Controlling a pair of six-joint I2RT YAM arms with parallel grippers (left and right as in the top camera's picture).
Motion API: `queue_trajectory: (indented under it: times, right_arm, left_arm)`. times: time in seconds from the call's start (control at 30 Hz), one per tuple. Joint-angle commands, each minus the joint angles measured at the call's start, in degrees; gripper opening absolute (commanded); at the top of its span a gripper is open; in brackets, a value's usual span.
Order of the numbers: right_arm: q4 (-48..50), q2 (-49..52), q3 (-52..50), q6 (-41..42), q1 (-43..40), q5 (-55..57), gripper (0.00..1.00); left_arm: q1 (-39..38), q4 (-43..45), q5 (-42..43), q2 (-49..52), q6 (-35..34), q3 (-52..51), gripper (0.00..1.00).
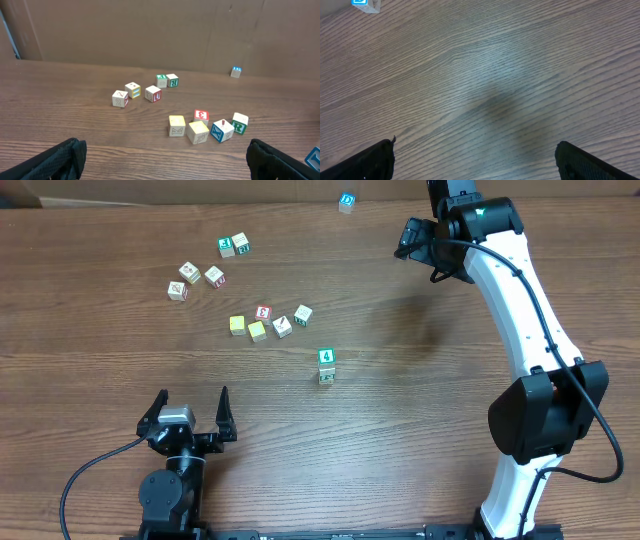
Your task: Form a tower
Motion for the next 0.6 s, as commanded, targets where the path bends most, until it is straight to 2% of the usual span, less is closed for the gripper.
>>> queue_trajectory:
  times: [0.0,0.3,0.57]
  right_arm:
    - [0.1,-0.1,0.5,0.0,-0.2,0.3,1.0]
    - [0.1,-1.0,0.5,0.0,0.0,0.3,1.0]
    - [0.1,-8.2,0.5,0.0,0.0,0.3,1.0]
  left_arm:
    - [-0.3,0.2,-0.8,-0.7,1.7,-0.2,1.0]
    - [-0.3,0.2,-0.8,-0.7,1.7,-0.2,0.99]
    - [-0.3,0.2,-0.8,-0.7,1.7,-0.2,1.0]
